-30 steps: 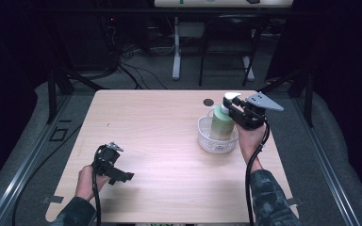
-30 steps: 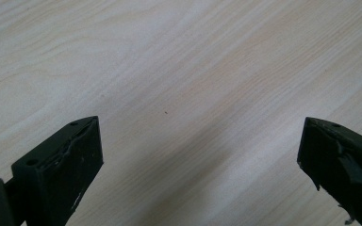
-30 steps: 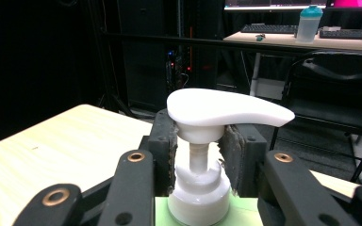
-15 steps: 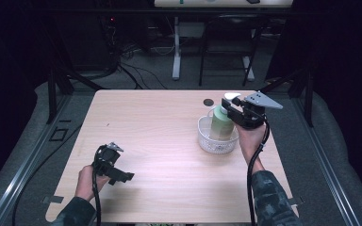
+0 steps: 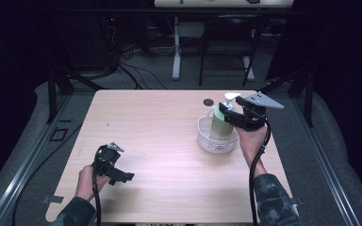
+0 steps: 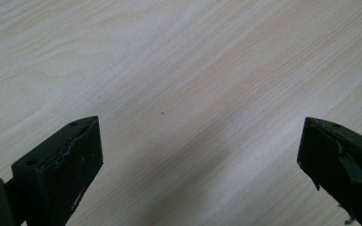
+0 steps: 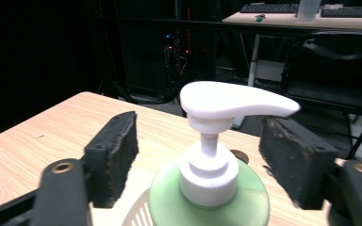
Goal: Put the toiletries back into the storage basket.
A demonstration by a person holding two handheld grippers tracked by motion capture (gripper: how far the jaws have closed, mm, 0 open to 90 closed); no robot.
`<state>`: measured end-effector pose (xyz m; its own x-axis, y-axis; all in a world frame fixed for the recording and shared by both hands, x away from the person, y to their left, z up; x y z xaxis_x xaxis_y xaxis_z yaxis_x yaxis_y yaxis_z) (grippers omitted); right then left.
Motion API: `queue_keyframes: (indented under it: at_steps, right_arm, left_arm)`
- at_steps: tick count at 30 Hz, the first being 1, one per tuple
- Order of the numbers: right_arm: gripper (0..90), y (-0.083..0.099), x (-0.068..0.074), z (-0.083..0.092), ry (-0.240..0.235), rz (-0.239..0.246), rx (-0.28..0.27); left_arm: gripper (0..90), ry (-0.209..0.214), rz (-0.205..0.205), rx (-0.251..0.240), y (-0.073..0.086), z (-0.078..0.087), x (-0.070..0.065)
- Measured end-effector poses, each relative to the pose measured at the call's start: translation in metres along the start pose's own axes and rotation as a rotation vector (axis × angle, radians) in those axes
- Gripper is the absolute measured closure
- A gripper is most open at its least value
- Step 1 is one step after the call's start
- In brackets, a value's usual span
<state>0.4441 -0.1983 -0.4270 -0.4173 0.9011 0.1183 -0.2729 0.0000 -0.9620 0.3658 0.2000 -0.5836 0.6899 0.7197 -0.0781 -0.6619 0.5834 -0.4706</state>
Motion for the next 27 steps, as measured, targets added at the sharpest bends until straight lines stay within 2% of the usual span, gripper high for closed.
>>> queue_keyframes:
  at_steps: [3,5,10,19,27]
  right_arm:
    - [24.5,0.0,-0.001,0.003,0.004,-0.004,0.007]
    - [20.6,0.0,-0.002,0.006,0.009,-0.024,0.015]
    - [15.2,0.004,-0.002,0.015,0.01,-0.039,0.059]
    - [12.9,0.013,-0.002,0.033,0.005,-0.02,0.087]
    - [6.7,0.024,-0.005,0.05,0.01,-0.031,0.116]
  left_arm:
    - [0.4,0.0,0.0,0.001,0.0,0.0,0.0]
    - [0.4,0.0,0.0,0.001,0.0,0.0,0.0]
    - [0.4,0.001,-0.003,0.0,0.0,0.0,-0.001]
    - [0.4,-0.001,-0.008,0.005,-0.001,-0.001,-0.001]
    - [0.4,0.001,-0.008,0.006,-0.001,-0.001,-0.002]
Point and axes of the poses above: each handheld gripper's, and its own axes: z roughly backward along the jaws, y roughly out of its underside, x roughly to its left, the point moved 6 cm from there along -z, roughly forward along the jaws, and after that the axes turned 4 degrees about -z, right-handed, at the moved point
